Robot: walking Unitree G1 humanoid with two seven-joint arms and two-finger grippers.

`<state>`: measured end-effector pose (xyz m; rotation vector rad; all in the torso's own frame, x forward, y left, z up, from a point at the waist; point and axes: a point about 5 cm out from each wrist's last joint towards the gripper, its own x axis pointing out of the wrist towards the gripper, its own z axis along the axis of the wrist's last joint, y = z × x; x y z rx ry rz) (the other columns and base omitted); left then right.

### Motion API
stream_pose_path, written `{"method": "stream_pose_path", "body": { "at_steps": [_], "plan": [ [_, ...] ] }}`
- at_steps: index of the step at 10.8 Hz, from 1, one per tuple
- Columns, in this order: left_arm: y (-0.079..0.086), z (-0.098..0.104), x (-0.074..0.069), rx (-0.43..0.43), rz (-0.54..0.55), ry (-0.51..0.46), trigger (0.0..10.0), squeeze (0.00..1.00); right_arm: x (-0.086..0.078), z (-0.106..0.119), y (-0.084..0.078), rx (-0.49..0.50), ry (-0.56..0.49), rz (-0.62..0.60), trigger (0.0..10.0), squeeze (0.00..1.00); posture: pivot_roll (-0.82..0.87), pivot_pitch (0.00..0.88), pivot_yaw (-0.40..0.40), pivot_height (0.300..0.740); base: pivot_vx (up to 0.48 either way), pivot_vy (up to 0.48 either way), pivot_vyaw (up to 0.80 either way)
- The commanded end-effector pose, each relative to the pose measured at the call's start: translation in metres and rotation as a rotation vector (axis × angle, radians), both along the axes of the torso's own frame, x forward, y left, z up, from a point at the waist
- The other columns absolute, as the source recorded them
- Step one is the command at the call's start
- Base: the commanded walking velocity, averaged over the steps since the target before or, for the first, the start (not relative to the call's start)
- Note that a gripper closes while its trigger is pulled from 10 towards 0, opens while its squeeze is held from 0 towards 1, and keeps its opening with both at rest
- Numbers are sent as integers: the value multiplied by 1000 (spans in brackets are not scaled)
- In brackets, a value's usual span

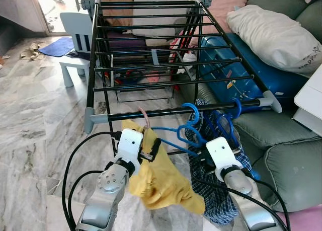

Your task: Hang hanger

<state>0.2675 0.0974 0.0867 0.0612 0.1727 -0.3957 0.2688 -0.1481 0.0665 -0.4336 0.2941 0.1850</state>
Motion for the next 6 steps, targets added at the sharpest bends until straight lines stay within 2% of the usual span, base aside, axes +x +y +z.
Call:
{"method": "stream_pose_path", "body": {
  "at_steps": [1, 4, 5, 6],
  "plan": [
    [-2, 1, 1, 8, -15, 3, 10000, 0, 3, 1, -1, 0, 4, -2, 10000, 1000, -49, 21, -35, 740, 0, 0, 0],
    [-2, 0, 1, 8, -17, 5, 10000, 0, 2, -2, -3, -6, 21, -2, 10000, 1000, -53, 21, -33, 740, 0, 0, 0],
    [-2, 0, 1, 9, -19, 6, 10000, 0, 2, -2, -2, -1, 30, 10, 9882, 0, -54, 21, -29, 740, 0, 0, 0],
    [-2, 0, 1, 10, -22, 5, 10000, 0, 1, -3, 0, 18, 33, 17, 0, 0, -53, 20, -31, 740, 0, 0, 0]
  ]
}}
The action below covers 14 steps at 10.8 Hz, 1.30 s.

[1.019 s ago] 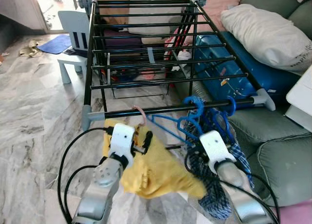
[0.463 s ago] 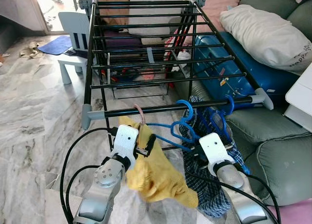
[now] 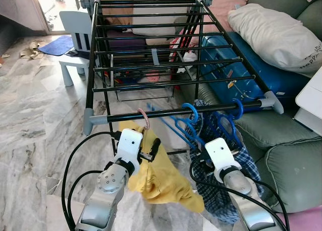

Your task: Hang hanger

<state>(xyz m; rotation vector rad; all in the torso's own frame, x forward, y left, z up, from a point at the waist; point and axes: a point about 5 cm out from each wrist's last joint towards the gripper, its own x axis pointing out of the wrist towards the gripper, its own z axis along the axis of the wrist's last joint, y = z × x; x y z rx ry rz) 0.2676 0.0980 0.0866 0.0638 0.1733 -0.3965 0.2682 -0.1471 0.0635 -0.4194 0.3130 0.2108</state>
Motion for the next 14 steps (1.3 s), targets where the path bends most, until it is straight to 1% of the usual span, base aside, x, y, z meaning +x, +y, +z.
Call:
{"method": "stream_pose_path", "body": {
  "at_steps": [1, 5, 6, 7, 8, 9, 11, 14],
  "plan": [
    [-2, 0, 1, 8, -21, 5, 10000, 0, 2, 0, -1, 10, 10, -3, 0, 0, -52, 20, -31, 740, 0, 0, 0],
    [-1, 1, 3, 13, -19, 0, 10000, 0, 6, 0, 0, 40, 15, -25, 0, 0, -45, 14, -27, 740, 0, 0, 0],
    [0, 1, 3, 15, -20, 0, 10000, 0, 6, 0, 2, 50, 17, -21, 431, 0, -45, 15, -25, 740, 0, 0, 0],
    [-1, 2, 3, 16, -22, -1, 10000, 0, 6, 1, 3, 52, 15, -10, 10000, 0, -45, 15, -24, 740, 0, 0, 0],
    [-1, 2, 3, 16, -24, -2, 10000, 0, 6, 0, 4, 84, 29, -15, 10000, 388, -44, 15, -23, 740, 0, 0, 0],
    [0, 2, 3, 17, -24, -1, 10000, 0, 6, 1, 3, 83, 16, -18, 10000, 1000, -44, 14, -22, 740, 0, 0, 0],
    [0, 2, 4, 19, -27, -2, 10000, 0, 7, 2, 3, 63, 2, -19, 10000, 1000, -43, 12, -20, 740, 0, 0, 0],
    [0, 1, 3, 24, -36, 0, 10000, 0, 7, 2, 4, 61, -2, -11, 10000, 1000, -48, 9, -6, 740, 0, 0, 0]
  ]
}}
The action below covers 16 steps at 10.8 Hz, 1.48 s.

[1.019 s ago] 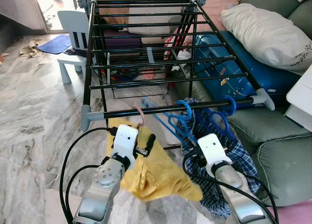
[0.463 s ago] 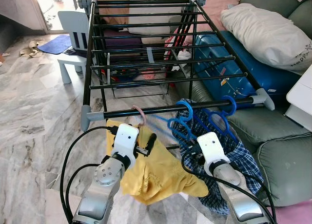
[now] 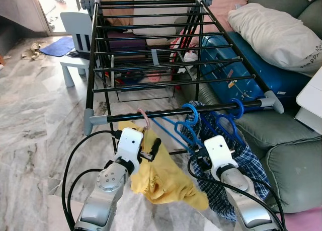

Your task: Hang hanger

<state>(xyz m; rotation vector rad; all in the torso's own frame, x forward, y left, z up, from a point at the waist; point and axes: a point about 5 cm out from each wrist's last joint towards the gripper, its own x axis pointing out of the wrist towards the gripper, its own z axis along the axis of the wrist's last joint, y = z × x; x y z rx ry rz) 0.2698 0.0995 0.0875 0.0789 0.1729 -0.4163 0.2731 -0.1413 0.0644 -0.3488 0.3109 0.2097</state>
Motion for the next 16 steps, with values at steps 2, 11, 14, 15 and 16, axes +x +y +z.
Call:
{"method": "stream_pose_path", "body": {
  "at_steps": [2, 11, 14, 15, 16],
  "plan": [
    [0, 1, 1, 15, -19, 2, 10000, 0, 1, 5, -1, 5, -27, 18, 10000, 1000, -51, 13, 3, 740, 0, 0, 0],
    [-1, 0, 3, 15, -33, 9, 10000, 0, -29, 39, -33, -63, -165, 109, 10000, 1000, -80, 28, 6, 740, 0, 0, 0],
    [-2, 0, 5, 21, -28, 9, 10000, 0, -35, 43, -23, -57, -183, 130, 10000, 1000, -86, 27, 1, 740, 0, 0, 0],
    [-3, 0, 5, 21, -26, 9, 10000, 0, -34, 44, -19, -52, -190, 141, 10000, 1000, -85, 27, -2, 740, -251, 0, 0],
    [-3, 0, 5, 22, -24, 10, 10000, 0, -33, 45, -17, -63, -201, 147, 10000, 1000, -84, 28, -7, 740, -262, 0, 0]
  ]
}}
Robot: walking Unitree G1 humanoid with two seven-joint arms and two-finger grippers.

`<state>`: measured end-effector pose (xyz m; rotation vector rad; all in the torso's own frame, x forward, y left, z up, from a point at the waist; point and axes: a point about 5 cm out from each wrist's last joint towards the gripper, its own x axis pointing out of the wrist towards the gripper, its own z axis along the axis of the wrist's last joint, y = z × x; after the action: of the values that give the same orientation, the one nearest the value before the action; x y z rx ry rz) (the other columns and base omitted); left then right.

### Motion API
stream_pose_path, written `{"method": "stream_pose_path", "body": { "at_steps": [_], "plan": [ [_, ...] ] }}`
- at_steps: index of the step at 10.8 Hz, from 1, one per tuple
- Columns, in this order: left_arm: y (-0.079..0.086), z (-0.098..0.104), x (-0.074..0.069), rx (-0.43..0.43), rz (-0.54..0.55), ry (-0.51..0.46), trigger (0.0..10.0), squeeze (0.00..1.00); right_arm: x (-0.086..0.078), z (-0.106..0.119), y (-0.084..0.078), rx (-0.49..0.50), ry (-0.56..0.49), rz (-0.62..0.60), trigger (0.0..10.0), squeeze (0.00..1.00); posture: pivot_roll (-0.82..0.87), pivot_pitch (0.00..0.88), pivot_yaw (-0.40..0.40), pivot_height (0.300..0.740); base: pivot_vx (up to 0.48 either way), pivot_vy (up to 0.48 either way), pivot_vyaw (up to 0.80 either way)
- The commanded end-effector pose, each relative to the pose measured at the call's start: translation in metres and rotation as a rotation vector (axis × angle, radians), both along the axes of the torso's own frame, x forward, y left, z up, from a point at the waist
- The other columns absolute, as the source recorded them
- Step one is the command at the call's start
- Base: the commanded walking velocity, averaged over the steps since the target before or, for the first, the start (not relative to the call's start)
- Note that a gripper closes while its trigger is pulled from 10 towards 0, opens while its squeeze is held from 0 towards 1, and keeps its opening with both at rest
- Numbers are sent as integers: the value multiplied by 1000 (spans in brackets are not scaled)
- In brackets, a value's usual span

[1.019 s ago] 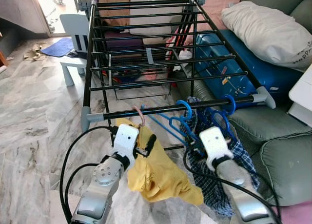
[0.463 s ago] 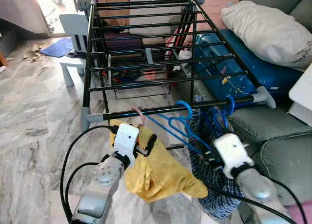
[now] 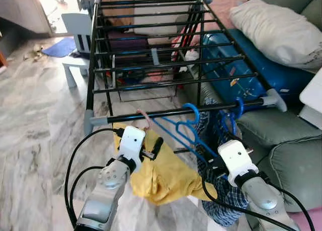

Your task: Hang hanger

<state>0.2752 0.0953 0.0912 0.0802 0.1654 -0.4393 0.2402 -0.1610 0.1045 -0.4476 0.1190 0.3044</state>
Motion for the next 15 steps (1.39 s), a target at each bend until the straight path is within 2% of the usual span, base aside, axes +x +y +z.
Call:
{"method": "stream_pose_path", "body": {
  "at_steps": [1, 10, 12, 13, 14, 15],
  "plan": [
    [0, -5, 0, 21, 2, 20, 10000, 0, 1, 6, 1, -13, -29, 4, 10000, 1000, -86, 29, -12, 740, -262, 0, 0],
    [1, -7, 0, 27, 15, 21, 10000, 0, 9, 8, 0, -40, -39, -11, 10000, 1000, -72, 25, -25, 740, -308, 0, 0],
    [3, -7, 1, 36, 20, 19, 10000, 0, 12, 7, 3, 4, -32, -41, 10000, 1000, -63, 24, -24, 740, -315, 0, 0],
    [3, -7, 1, 38, 23, 16, 10000, 0, 15, 6, 1, 34, -20, -63, 10000, 753, -63, 26, -24, 740, -315, 0, 0],
    [4, -7, 2, 39, 26, 16, 10000, 0, 18, 6, 0, 53, -12, -86, 10000, 0, -62, 25, -22, 740, -319, 0, 0],
    [5, -8, 2, 44, 35, 15, 10000, 0, 21, 4, 0, 111, 10, -115, 10000, 0, -63, 22, -22, 740, -315, 0, 0]
  ]
}}
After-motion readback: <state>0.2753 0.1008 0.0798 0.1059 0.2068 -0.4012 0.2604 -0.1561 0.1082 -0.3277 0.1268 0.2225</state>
